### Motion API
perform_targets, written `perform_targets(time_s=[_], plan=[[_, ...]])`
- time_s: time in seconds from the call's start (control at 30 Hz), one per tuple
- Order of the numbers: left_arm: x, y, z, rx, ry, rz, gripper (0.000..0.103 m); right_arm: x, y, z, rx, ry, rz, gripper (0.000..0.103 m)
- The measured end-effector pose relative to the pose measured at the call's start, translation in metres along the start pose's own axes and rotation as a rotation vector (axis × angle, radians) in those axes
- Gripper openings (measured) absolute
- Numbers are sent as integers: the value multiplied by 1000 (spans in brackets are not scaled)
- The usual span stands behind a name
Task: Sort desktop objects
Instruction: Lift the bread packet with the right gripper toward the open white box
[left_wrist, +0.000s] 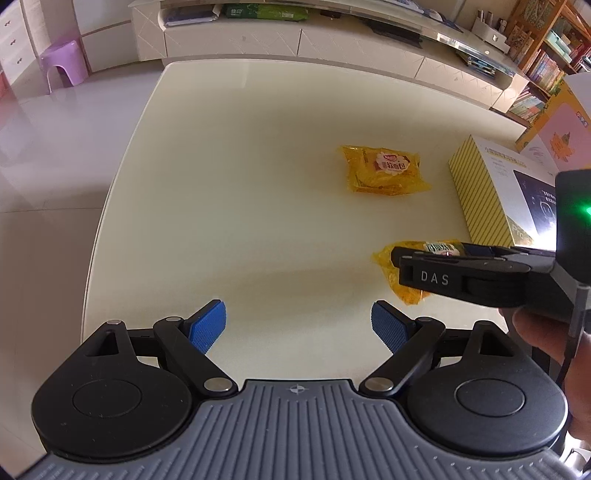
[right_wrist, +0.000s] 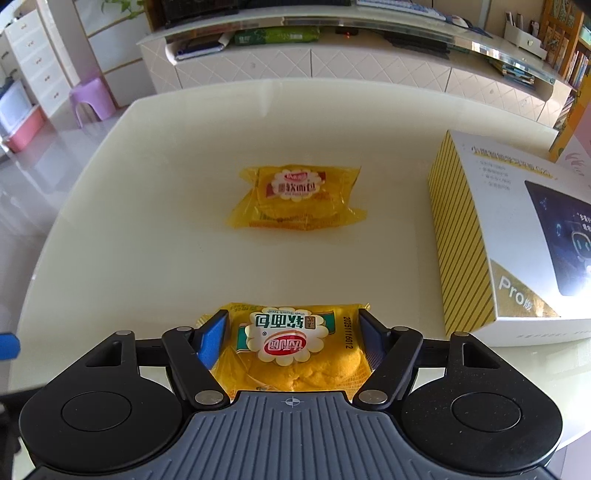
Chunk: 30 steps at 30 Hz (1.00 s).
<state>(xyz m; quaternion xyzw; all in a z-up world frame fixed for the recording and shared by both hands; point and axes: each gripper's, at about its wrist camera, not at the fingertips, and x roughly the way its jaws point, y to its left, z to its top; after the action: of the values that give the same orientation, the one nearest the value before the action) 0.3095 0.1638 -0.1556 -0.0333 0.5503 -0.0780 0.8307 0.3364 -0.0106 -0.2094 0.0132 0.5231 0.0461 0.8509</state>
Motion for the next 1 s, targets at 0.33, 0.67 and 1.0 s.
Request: perform_targets(time_s=[0.33, 0.67, 1.0], plan=[[-41, -8, -15, -8, -19, -17, 103, -56, 11, 3, -26, -63, 40, 70], [-81, -30, -34, -10, -26, -56, 103, -111, 16, -14, -72, -89, 48, 70], [-114, -56, -64, -4, 10, -69, 103, -166, 4, -47, -89, -99, 73, 70]])
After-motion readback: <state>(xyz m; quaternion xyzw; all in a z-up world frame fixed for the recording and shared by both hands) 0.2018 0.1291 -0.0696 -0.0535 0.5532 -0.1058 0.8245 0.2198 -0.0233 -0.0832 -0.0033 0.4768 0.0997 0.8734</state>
